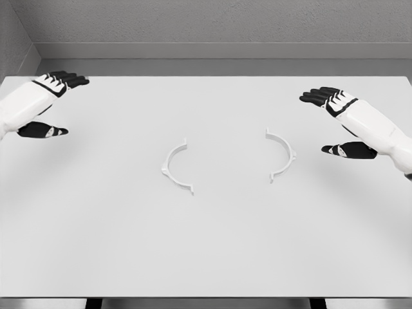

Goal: Assemble PVC drainage pipe clamps

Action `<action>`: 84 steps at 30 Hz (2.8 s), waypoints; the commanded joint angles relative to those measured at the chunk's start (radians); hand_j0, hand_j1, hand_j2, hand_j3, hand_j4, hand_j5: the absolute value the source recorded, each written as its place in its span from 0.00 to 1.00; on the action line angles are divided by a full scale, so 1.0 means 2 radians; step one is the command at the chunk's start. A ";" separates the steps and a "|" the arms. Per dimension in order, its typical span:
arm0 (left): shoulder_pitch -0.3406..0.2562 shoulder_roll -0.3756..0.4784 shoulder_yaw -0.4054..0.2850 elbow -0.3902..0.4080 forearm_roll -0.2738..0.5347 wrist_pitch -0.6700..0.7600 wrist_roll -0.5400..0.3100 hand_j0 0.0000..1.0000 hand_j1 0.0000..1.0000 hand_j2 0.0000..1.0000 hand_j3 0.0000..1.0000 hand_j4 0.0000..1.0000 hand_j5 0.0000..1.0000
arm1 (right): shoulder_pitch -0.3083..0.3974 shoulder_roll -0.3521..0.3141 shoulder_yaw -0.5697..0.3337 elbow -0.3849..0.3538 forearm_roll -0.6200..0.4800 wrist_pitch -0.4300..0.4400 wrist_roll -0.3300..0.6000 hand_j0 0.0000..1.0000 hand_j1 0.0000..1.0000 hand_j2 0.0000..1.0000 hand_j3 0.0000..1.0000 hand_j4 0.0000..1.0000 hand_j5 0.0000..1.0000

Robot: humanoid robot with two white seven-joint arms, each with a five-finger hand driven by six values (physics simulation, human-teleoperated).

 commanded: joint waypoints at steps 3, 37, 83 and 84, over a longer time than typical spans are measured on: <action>0.000 0.001 -0.002 -0.006 0.000 0.000 0.000 1.00 1.00 1.00 1.00 1.00 1.00 | -0.001 0.000 -0.001 0.005 -0.004 0.001 -0.001 1.00 1.00 1.00 1.00 1.00 1.00; 0.000 -0.096 -0.084 -0.010 -0.009 0.000 0.000 1.00 1.00 1.00 1.00 1.00 1.00 | -0.069 0.042 0.074 0.081 0.107 0.075 0.000 1.00 1.00 1.00 1.00 1.00 1.00; -0.021 -0.142 -0.117 0.025 -0.049 0.000 0.000 1.00 1.00 1.00 1.00 1.00 1.00 | -0.123 0.088 0.121 0.201 0.109 0.078 0.000 1.00 1.00 1.00 1.00 1.00 1.00; -0.021 -0.145 -0.118 0.026 -0.049 0.000 0.000 1.00 1.00 1.00 1.00 1.00 1.00 | -0.123 0.088 0.122 0.200 0.109 0.078 0.000 1.00 1.00 1.00 1.00 1.00 1.00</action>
